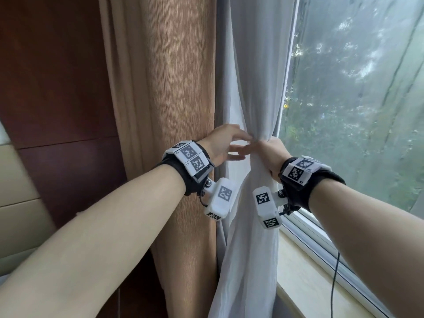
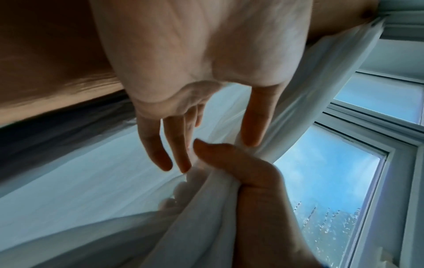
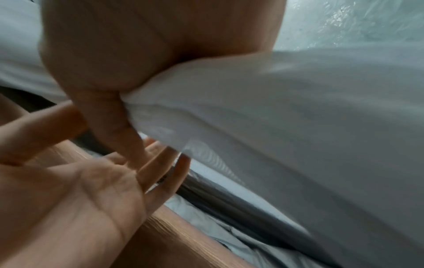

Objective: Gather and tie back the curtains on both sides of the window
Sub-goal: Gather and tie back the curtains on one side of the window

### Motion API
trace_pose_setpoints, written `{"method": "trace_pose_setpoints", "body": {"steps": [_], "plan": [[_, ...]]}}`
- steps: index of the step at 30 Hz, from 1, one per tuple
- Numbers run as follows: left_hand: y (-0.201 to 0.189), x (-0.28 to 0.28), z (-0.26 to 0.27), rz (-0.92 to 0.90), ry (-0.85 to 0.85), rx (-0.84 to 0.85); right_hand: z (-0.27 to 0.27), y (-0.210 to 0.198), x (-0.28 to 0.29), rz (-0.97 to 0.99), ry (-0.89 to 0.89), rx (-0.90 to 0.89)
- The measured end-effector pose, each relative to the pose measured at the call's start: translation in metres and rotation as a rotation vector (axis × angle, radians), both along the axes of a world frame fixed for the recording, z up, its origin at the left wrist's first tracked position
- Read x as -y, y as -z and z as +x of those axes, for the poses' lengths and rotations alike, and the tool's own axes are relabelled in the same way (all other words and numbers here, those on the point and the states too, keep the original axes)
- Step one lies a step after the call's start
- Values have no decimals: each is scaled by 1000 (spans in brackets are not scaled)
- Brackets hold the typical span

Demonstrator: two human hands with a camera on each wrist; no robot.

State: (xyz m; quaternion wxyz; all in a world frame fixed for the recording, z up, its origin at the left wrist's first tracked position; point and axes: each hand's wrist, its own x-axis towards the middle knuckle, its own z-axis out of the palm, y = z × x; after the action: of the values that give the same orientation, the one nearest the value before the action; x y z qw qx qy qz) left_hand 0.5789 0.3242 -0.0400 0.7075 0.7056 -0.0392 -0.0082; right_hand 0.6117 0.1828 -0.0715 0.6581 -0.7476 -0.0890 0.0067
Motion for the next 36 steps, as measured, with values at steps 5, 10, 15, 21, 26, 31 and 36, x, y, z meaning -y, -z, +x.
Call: {"method": "trace_pose_setpoints", "body": {"steps": [5,10,15,21,26,31,36], "plan": [[-5,1,1,107,-26,106,3,7,2,33,99,68],[-5,5,-3,110,-24,138,4,24,0,93,98,60],[2,1,-6,138,-93,100,2,43,-1,23,71,64],[15,0,-5,140,-21,-83,7,52,-4,-4,139,18],[21,1,1,74,-38,-66,11,53,-5,32,92,5],[19,1,3,215,-163,-33,13,53,-1,67,88,-10],[18,8,0,205,-111,-131,10,53,-2,47,23,67]]}}
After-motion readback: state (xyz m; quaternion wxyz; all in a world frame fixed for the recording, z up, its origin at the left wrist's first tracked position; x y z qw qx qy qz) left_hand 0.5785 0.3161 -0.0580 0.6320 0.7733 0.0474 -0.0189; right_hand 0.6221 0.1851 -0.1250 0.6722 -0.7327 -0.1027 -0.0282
